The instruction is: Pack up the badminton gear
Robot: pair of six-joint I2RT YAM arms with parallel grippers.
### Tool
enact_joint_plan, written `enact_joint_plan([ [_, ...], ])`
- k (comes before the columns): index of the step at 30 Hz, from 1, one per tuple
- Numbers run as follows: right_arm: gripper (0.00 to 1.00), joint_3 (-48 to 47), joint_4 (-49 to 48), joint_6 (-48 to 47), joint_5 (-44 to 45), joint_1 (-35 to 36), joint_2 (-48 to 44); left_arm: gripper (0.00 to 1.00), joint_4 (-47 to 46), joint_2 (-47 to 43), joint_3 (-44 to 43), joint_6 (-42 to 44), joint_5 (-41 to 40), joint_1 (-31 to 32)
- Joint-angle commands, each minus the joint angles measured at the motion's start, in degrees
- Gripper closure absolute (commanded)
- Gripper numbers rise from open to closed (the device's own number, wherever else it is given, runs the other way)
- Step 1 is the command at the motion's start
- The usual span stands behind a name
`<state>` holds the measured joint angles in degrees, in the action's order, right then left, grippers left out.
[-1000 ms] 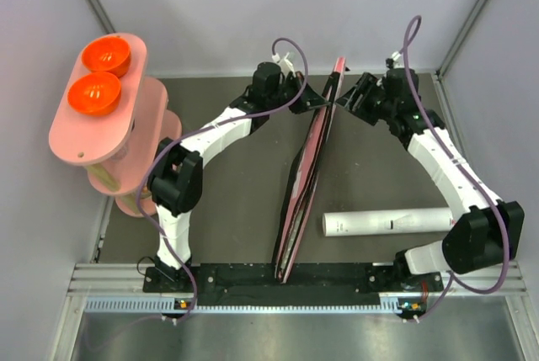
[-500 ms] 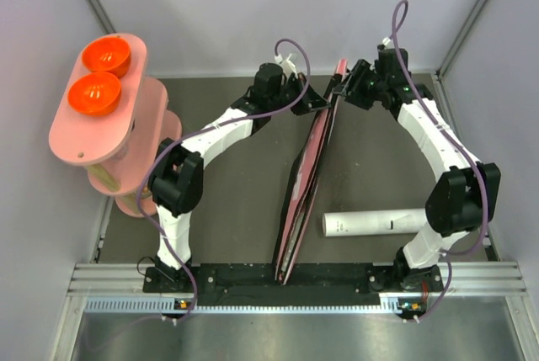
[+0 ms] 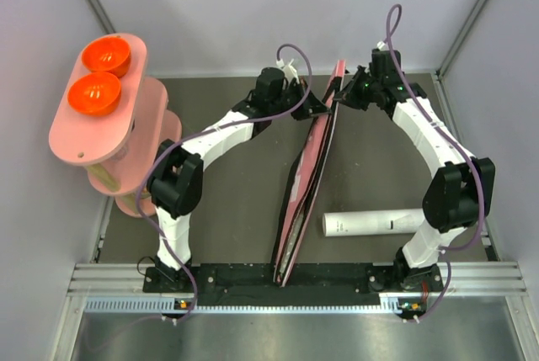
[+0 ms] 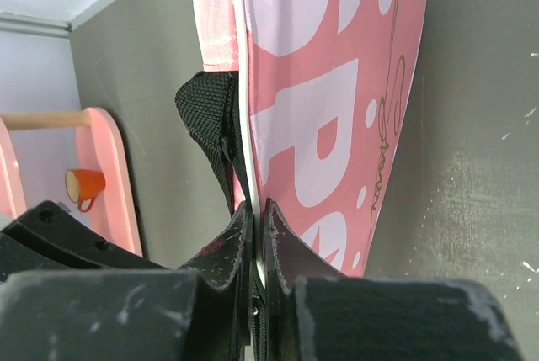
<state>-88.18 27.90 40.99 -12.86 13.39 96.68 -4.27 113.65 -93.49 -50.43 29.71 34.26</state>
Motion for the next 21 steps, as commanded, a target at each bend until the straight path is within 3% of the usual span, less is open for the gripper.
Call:
enact_joint_plan([
  [1,1.00,-2.00,-1.62,2.16,2.66,0.41,-0.09,1.00,-1.00,-5.80,2.61,1.57,1.93,1.68],
  [5,1.00,-1.47,-2.50,3.65,3.72,0.32,-0.62,1.00,-1.79,-9.57,7.87,2.80,1.31,3.53],
  [12,1.00,-0.68,-3.55,5.41,3.19,-1.26,-0.79,1.00,-2.76,-20.91,24.56,4.55,-0.53,5.64],
  [21,1.00,0.11,-5.22,8.48,3.72,-3.63,-1.41,1.00,-0.30,-34.36,37.05,4.65,-3.09,11.26],
])
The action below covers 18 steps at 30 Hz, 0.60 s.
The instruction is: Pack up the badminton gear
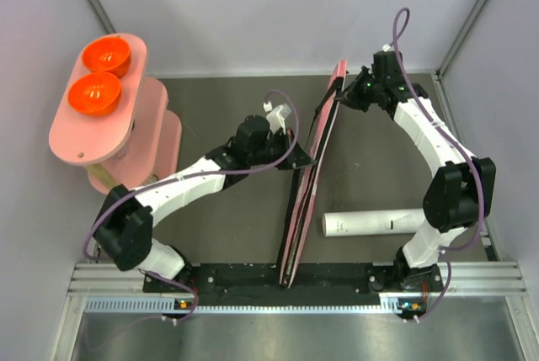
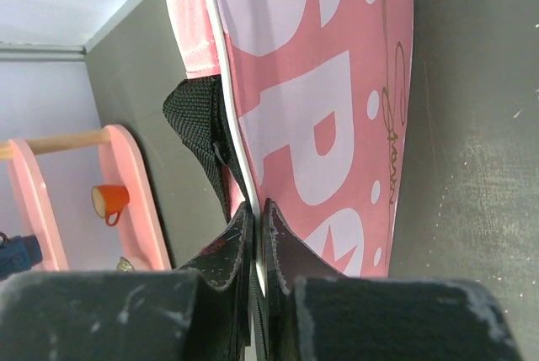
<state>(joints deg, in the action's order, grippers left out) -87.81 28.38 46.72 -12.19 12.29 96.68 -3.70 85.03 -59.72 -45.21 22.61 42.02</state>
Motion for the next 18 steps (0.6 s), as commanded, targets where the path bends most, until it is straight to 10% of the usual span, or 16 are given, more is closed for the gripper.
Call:
enact_joint_plan([
  [1,1.00,0.00,-5.97,3.20,3.39,-2.89,-1.50,1.00,-0.87,-7.06,3.91,-1.10,4.11,4.64],
  [18,1.00,5.11,-11.42,13.92,7.09,-12.03,-3.44,1.00,1.86,-18.14,18.58,-0.93,-1.08,10.45],
])
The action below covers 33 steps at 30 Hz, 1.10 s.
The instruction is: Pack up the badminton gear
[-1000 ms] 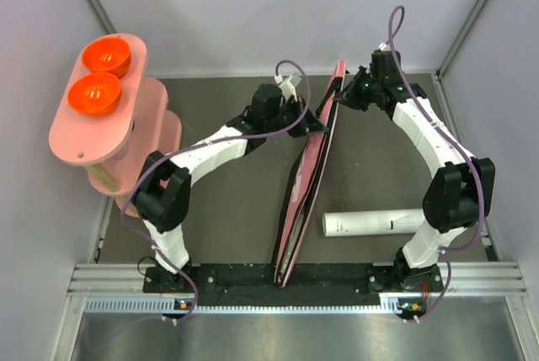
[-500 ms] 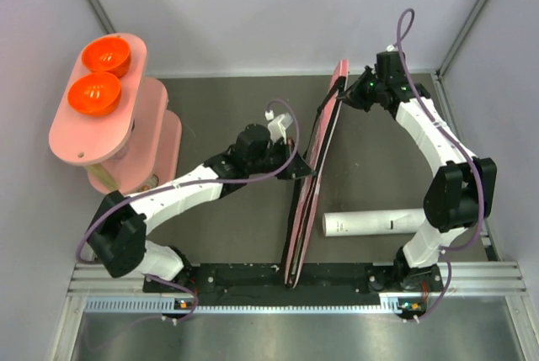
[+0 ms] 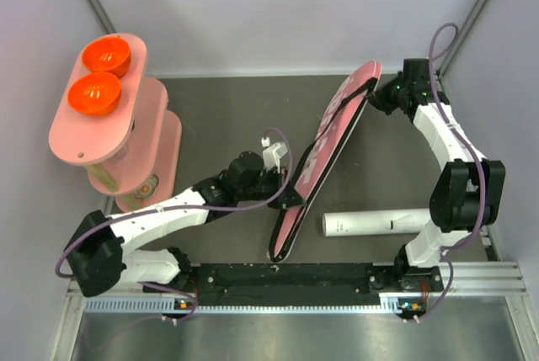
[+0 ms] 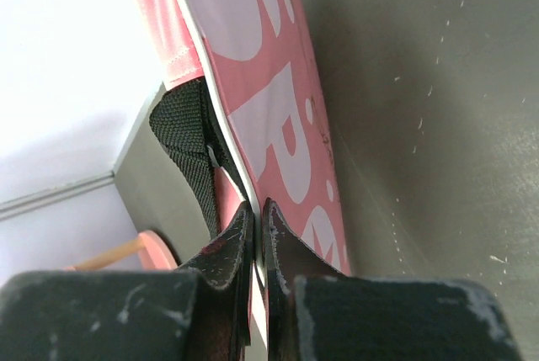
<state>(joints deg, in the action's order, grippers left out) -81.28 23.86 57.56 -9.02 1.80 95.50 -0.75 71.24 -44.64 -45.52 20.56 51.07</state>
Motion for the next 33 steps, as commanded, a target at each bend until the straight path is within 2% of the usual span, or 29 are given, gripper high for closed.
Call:
enact_joint_plan([
  [1,1.00,-1.69,-6.81,3.26,3.83,-3.11,-2.08,1.00,-1.09,-4.97,4.38,-0.71,0.37,1.66],
  [18,1.00,-8.46,-5.75,6.07,7.96,-5.76,5.74,1.00,8.40,-16.13,16.86,2.45,-6.31,2.46],
  [27,1.00,-12.33,-4.61,5.90,8.84,-6.02,9.52,1.00,12.35,-17.89,22.58,2.19,-10.36,2.37],
  [33,1.00,-12.77,-4.43,5.55,8.14,-6.20,10.14,1.00,14.73,-16.58,22.94,0.52,-17.03,2.19],
])
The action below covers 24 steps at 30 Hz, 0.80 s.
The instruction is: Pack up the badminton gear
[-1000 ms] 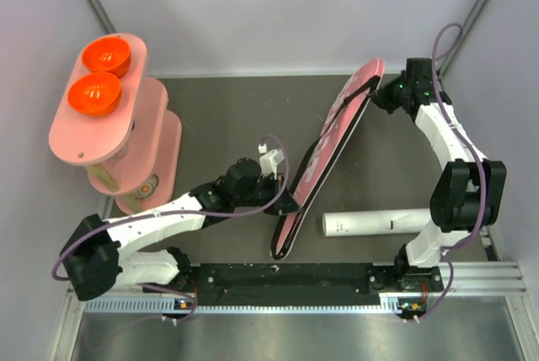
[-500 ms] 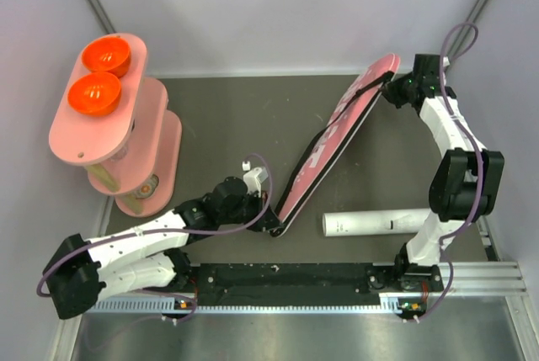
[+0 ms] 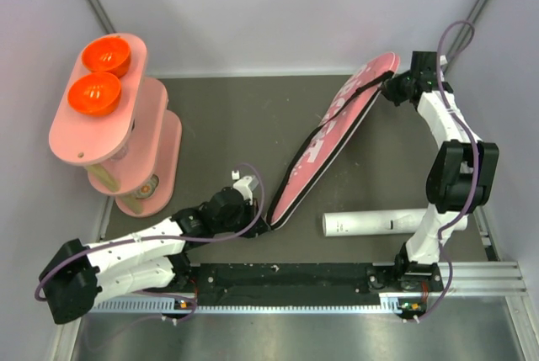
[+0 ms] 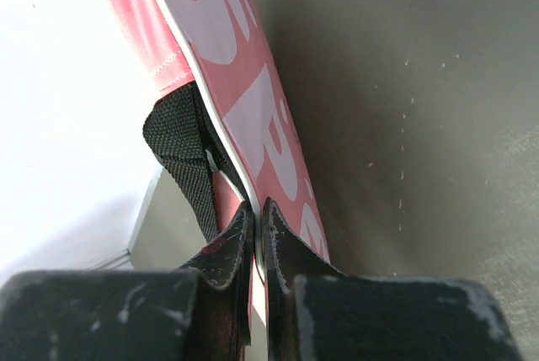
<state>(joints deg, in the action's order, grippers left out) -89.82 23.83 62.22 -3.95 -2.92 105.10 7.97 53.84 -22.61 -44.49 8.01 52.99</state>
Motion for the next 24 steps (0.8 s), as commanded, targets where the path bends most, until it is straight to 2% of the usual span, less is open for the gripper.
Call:
enact_joint_plan([
  [1,1.00,-4.57,-4.41,0.63,2.72,-1.48,0.63,1.00,6.01,1.26,0.64,-0.60,-4.93,0.18],
  [9,1.00,-3.87,-4.50,-1.92,0.26,-1.39,-0.33,1.00,6.89,3.20,-1.12,-1.30,-7.48,-0.26],
  [10,1.00,-3.52,-4.76,-3.23,-0.27,-1.48,-0.68,0.99,6.89,1.98,-1.29,-1.04,-7.48,-0.34],
  [11,1.00,-3.00,-5.55,-3.94,-1.06,-1.48,-1.12,0.92,6.89,1.27,-1.56,-1.12,-9.57,-0.52],
  [15,1.00,5.41,-10.54,-6.05,-2.55,-1.83,-5.68,0.89,4.52,-0.67,-2.00,-1.39,-10.83,-2.36],
  [20,1.00,14.57,-13.11,-7.81,-0.20,-2.44,-12.27,0.89,0.21,4.86,-3.66,1.59,-4.33,-11.14],
  [24,1.00,20.55,-13.99,-8.78,-0.27,-3.67,-13.43,0.90,-1.90,9.87,-6.64,3.70,-1.60,-17.56],
])
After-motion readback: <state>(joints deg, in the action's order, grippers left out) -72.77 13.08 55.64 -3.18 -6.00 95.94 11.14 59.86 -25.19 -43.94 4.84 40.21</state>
